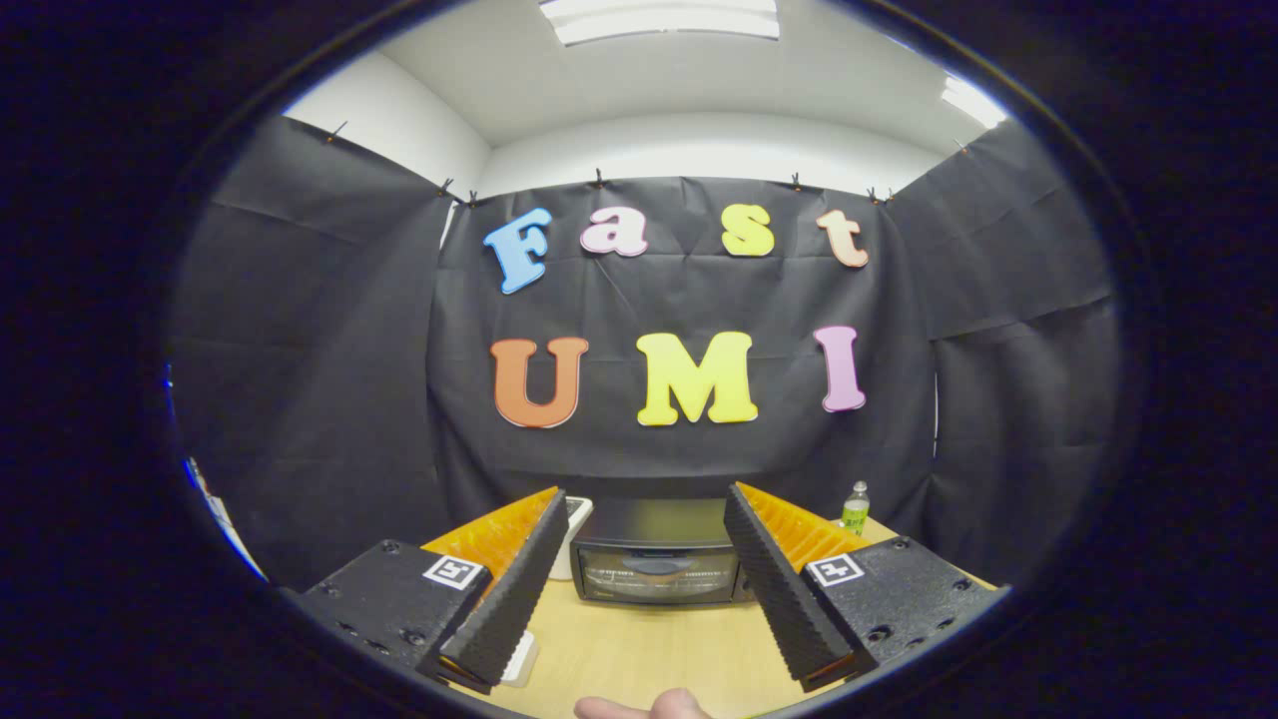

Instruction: Open the toaster oven, put the food inside, and close the toaster oven door.

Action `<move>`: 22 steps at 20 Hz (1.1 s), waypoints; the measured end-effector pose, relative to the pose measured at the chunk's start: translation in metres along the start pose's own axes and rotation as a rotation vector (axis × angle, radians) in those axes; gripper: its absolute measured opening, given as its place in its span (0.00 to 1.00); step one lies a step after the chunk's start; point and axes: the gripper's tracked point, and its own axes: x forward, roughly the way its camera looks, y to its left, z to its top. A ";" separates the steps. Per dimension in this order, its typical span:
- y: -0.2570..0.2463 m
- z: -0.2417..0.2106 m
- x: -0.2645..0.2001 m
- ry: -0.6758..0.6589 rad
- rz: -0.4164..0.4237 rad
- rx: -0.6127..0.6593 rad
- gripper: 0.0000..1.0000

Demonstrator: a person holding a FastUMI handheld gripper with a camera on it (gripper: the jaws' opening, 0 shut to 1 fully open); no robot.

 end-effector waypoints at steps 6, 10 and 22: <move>0.055 -0.021 0.011 0.039 0.072 0.064 1.00; 0.055 -0.033 0.010 0.078 0.084 0.060 1.00; 0.010 -0.051 -0.002 0.119 -0.005 0.008 1.00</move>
